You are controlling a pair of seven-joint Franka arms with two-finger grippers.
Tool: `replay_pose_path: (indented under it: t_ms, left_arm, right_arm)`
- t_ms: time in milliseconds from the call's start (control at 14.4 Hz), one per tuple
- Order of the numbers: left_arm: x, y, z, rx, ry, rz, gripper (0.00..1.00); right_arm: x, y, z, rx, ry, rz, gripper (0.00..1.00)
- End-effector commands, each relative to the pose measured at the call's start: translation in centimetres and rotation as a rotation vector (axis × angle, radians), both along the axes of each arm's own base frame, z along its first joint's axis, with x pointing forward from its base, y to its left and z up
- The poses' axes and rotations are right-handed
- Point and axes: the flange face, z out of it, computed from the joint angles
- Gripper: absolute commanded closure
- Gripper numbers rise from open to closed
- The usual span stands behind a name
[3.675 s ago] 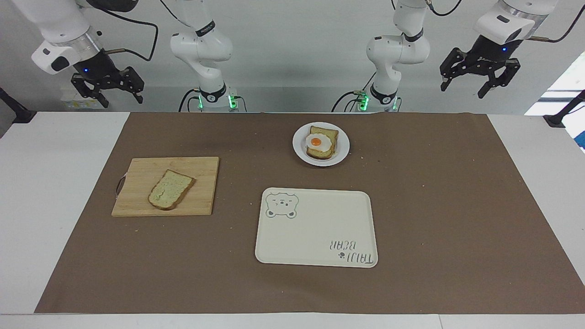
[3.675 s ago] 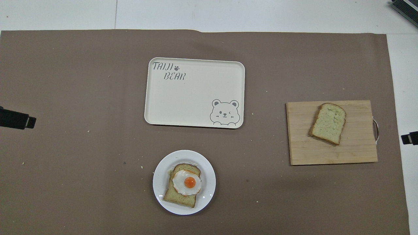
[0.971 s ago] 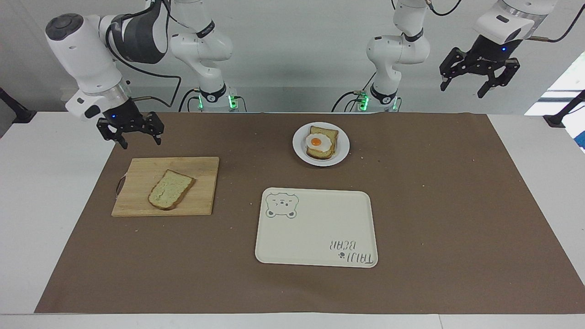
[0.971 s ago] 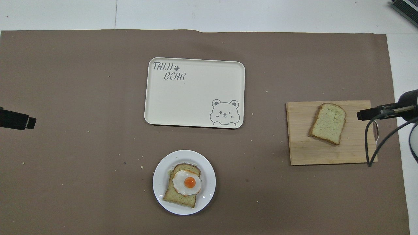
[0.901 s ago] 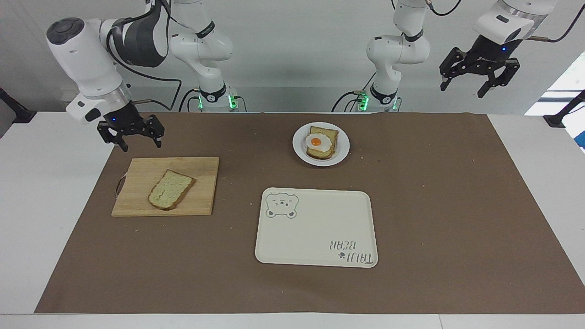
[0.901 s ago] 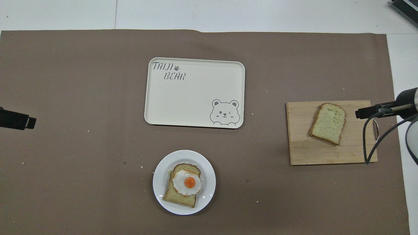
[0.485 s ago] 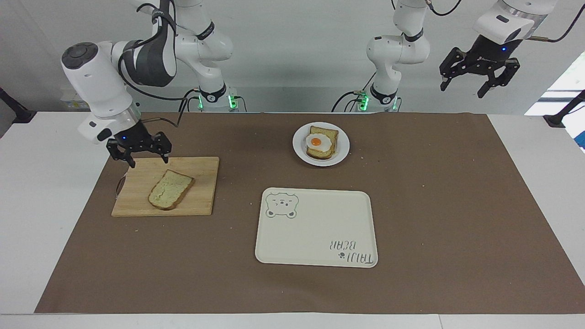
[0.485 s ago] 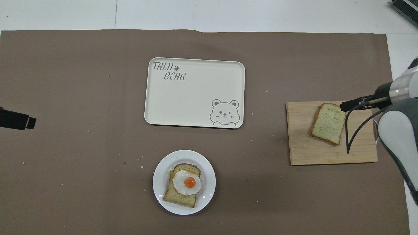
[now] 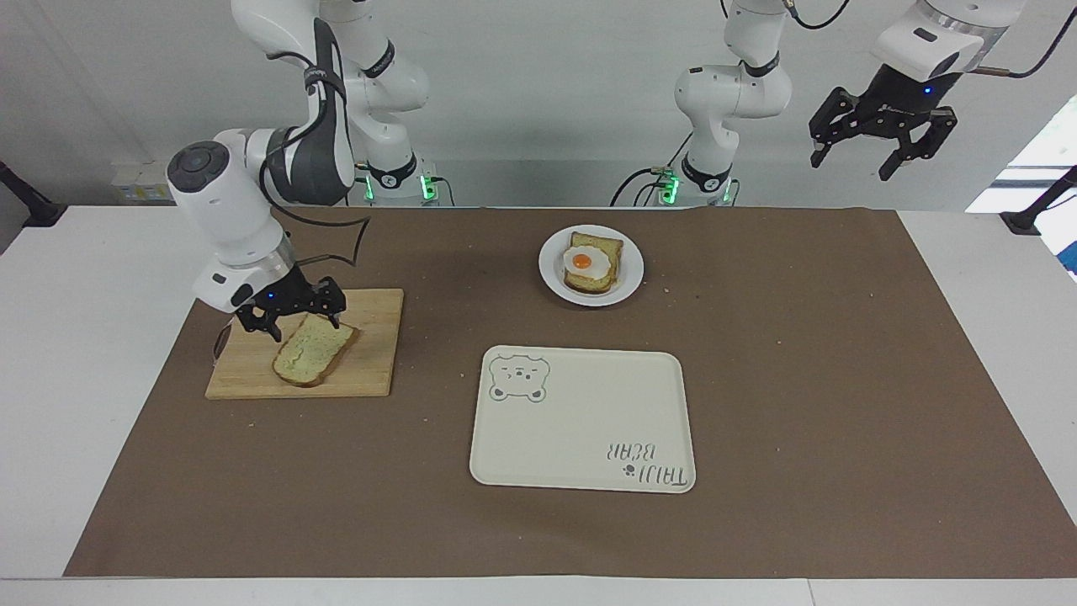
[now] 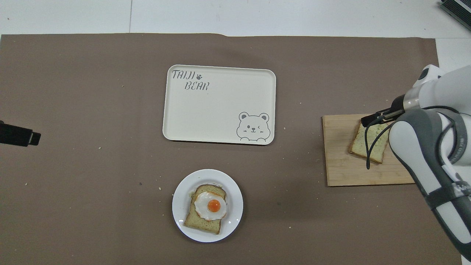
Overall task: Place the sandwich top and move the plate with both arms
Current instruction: 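Reach the right gripper to the bread slice on the cutting board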
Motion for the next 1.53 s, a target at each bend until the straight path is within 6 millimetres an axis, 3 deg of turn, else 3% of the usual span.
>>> replay_pose_path:
  t_ms: [0,347,901,1109,1248,1456]
  left_arm:
    - [-0.7,-0.3,0.0,-0.009,0.0,0.007,0.0]
    - [-0.7,-0.3,-0.1,-0.009,0.003,0.007,0.0]
    - [-0.7,-0.3,-0.1,-0.009,0.003,0.007,0.0]
    - [-0.8,-0.3,-0.2,-0.009,0.008,0.006,0.0]
    - [-0.7,-0.2,-0.1,-0.007,0.004,0.007,0.0]
    - [-0.8,-0.3,-0.2,-0.009,0.006,0.005,0.0]
  right_arm:
    - [0.1,-1.9,-2.6,0.007,-0.032,0.027,0.0]
    - [-0.6,-6.6,-6.0,0.012,0.026,-0.014,0.0]
    - [-2.9,-7.6,-10.3,0.066,0.096,-0.074,0.0]
    - [-3.1,-8.1,-10.3,0.066,0.095,-0.065,0.0]
    - [-3.6,-10.1,-10.6,0.069,0.093,-0.041,0.0]
    - [-3.8,-9.5,-10.9,0.087,0.097,-0.056,0.0]
